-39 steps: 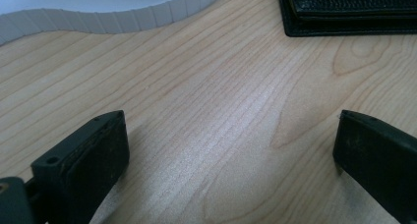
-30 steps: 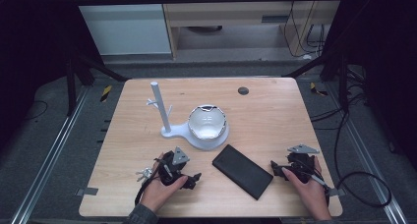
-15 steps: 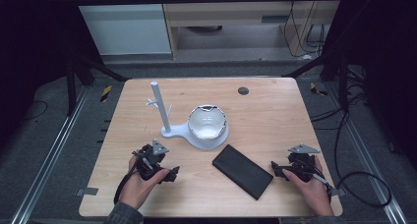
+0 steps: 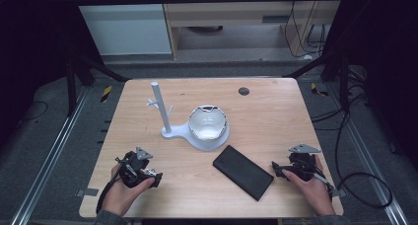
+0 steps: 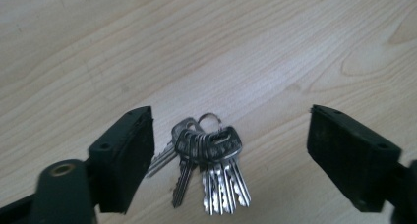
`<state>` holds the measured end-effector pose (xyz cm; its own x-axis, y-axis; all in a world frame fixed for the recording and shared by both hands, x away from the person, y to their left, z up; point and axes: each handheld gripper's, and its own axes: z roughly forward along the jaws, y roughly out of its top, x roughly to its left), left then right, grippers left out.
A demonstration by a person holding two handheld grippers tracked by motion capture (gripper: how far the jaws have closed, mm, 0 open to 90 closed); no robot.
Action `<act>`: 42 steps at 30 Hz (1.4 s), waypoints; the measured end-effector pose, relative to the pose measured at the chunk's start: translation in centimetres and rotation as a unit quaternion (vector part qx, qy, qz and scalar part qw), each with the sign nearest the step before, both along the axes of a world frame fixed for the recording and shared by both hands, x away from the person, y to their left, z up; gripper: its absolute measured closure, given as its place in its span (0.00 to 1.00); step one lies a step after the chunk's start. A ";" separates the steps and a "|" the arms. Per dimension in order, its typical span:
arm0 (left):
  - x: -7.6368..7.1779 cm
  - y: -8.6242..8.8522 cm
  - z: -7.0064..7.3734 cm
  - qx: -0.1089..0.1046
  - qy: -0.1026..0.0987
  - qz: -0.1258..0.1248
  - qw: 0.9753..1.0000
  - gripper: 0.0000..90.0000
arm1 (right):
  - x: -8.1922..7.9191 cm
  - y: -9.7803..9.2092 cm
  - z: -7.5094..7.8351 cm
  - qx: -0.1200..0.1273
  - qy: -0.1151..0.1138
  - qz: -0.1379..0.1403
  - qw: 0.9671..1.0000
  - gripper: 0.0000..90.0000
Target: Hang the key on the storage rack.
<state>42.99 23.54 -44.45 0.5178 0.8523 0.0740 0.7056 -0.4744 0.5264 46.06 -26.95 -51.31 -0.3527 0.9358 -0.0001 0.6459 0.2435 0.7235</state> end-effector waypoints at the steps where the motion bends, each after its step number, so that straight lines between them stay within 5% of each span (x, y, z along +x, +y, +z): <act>1: 0.0 0.2 0.0 -0.007 0.006 0.001 1.000 0.25 | 0.0 0.0 0.0 0.000 0.000 0.000 1.000 0.01; 8: 0.4 0.7 -0.1 -0.003 0.038 -0.002 0.999 0.45 | 0.1 0.1 0.0 -0.001 0.000 -0.001 1.000 0.01; 21: 0.6 1.0 -1.7 0.018 0.076 -0.016 0.997 0.61 | 0.2 0.1 0.0 -0.001 0.000 -0.001 1.000 0.01; 34: 0.9 1.2 -2.4 0.019 0.082 -0.010 0.996 0.61 | 0.2 0.2 0.0 -0.001 -0.001 0.001 1.000 0.01; 42: 0.6 0.8 -2.4 0.043 0.069 -0.019 0.996 0.74 | 0.2 0.3 0.0 -0.003 -0.001 0.003 1.000 0.01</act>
<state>43.56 24.33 -46.89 0.5592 0.8259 0.0715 0.7498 -0.5407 0.3814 46.28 -26.69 -51.34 -0.3583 0.9336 -0.0068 0.6431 0.2520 0.7231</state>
